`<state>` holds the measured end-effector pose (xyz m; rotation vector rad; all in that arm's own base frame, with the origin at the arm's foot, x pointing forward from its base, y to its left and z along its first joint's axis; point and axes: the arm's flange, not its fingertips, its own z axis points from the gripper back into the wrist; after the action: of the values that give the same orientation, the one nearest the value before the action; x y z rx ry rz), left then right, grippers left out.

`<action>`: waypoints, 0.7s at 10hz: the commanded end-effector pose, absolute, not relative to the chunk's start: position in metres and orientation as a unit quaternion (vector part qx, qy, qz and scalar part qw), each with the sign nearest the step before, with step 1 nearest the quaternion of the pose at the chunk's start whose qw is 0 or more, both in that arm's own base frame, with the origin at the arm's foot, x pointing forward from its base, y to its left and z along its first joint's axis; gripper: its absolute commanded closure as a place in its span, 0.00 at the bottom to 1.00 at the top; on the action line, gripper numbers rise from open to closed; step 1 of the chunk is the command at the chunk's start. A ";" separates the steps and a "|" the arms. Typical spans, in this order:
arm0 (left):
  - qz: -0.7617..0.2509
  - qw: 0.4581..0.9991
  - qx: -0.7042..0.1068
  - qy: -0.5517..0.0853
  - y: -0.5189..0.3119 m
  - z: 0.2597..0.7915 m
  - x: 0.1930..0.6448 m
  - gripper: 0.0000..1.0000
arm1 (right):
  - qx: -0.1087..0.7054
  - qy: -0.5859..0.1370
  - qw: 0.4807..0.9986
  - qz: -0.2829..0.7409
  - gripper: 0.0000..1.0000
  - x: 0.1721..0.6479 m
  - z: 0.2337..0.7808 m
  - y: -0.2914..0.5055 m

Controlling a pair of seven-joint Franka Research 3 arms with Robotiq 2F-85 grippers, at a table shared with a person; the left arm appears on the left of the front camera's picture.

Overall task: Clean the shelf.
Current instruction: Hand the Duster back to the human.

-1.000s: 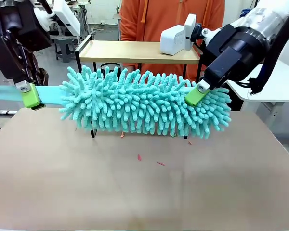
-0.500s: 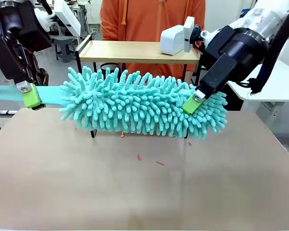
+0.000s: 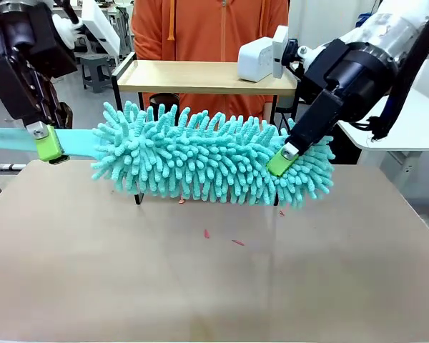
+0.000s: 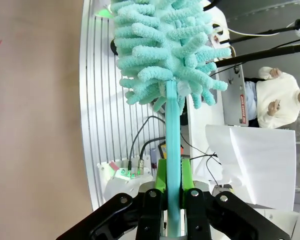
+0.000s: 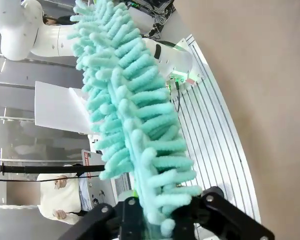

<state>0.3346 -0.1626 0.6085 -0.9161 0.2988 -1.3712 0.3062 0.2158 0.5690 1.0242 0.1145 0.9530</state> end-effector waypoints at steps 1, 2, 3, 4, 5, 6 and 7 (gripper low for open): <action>-0.604 0.676 -0.401 0.130 -0.166 0.609 0.334 0.88 | 0.476 0.055 0.754 0.448 1.00 0.311 0.571 0.215; -0.604 0.677 -0.399 0.130 -0.166 0.609 0.334 0.88 | 0.477 0.054 0.753 0.449 1.00 0.311 0.570 0.214; -0.605 0.677 -0.398 0.131 -0.166 0.609 0.335 0.88 | 0.478 0.053 0.753 0.449 1.00 0.311 0.570 0.213; -0.600 0.684 -0.394 0.130 -0.166 0.609 0.335 0.76 | 0.479 0.053 0.753 0.448 1.00 0.310 0.570 0.211; -0.584 0.710 -0.380 0.103 -0.163 0.611 0.338 0.31 | 0.480 0.052 0.755 0.445 1.00 0.310 0.570 0.206; -0.565 0.728 -0.382 0.067 -0.151 0.616 0.339 0.19 | 0.486 0.055 0.754 0.438 1.00 0.310 0.568 0.197; -0.533 0.754 -0.383 0.035 -0.129 0.620 0.343 0.00 | 0.492 0.046 0.759 0.424 1.00 0.309 0.567 0.183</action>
<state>0.3503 -0.1444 0.6187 -0.8403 0.1576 -1.2527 0.3113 0.1995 0.5690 1.0513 0.1122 0.9250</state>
